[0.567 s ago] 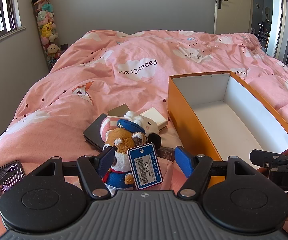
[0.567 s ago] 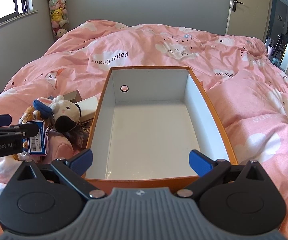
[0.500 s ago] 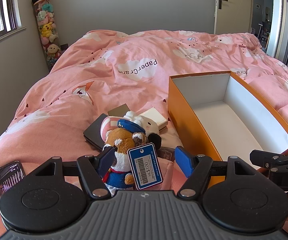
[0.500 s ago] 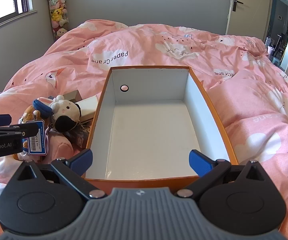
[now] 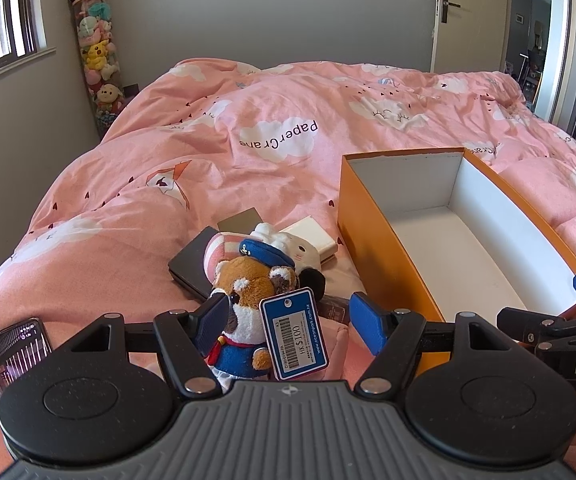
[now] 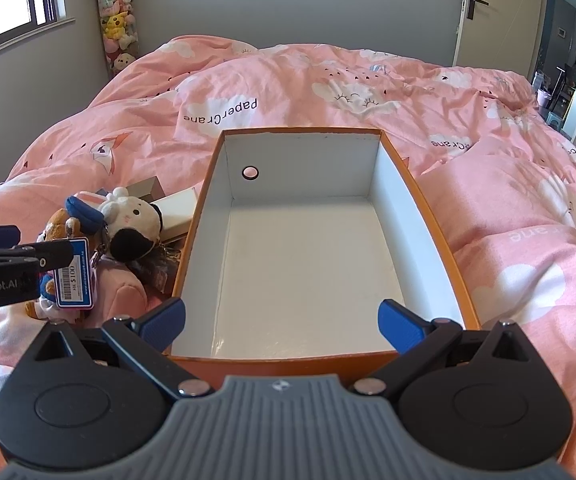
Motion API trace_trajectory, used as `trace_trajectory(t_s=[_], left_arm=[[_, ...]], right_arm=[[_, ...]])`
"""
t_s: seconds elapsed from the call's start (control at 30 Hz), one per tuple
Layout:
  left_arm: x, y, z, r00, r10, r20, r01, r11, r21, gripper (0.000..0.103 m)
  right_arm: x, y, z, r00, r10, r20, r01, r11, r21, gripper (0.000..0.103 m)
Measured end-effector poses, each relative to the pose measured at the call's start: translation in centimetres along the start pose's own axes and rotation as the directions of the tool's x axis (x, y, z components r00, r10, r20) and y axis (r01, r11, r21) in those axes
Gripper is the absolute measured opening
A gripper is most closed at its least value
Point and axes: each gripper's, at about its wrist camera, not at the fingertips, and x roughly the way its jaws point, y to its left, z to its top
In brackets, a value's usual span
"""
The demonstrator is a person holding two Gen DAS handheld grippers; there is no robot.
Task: Organize objects
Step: 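Move both grippers toward the items beside the orange box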
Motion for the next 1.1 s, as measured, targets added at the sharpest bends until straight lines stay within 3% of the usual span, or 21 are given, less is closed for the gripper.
trace_trajectory(t_s=[0.23,0.33,0.47,0.73,0.9,0.97,1.1], left_arm=[[-0.3,1.5,0.6,0.998,-0.062,0.025,0.063,0.997,-0.04,0.065],[-0.4,2.2,1.3,0.995,-0.097,0.035,0.098,0.994,-0.04,0.058],[0.5,4.0,2.1,0.989,-0.146,-0.02,0.145,0.988,-0.061,0.04],[3.0,8.4,3.6,0.979,-0.179,-0.094,0.164,0.976,-0.144,0.026],[5.2,10.6,5.0,0.971,-0.176,-0.163,0.156,0.98,-0.125,0.025],[6.3,10.9,5.6,0.964,-0.174,-0.201,0.165,0.985,-0.058,0.025],[8.6,10.8,6.0,0.942,-0.164,-0.292,0.208,0.97,0.124,0.026]], right_arm=[[0.8,0.3,0.8,0.998,0.06,-0.011,-0.061,0.998,-0.027,0.099],[1.3,0.8,1.9,0.996,0.085,-0.002,-0.085,0.994,-0.066,0.087],[2.3,1.8,3.4,0.986,0.165,-0.007,-0.165,0.981,-0.099,0.073],[5.9,5.2,6.5,0.95,0.304,-0.069,-0.311,0.932,-0.184,0.049],[9.1,7.6,9.1,0.928,0.34,-0.154,-0.372,0.88,-0.297,0.039],[10.4,8.6,9.9,0.922,0.331,-0.199,-0.384,0.845,-0.372,0.038],[13.0,10.2,10.6,0.901,0.277,-0.334,-0.422,0.738,-0.526,0.038]])
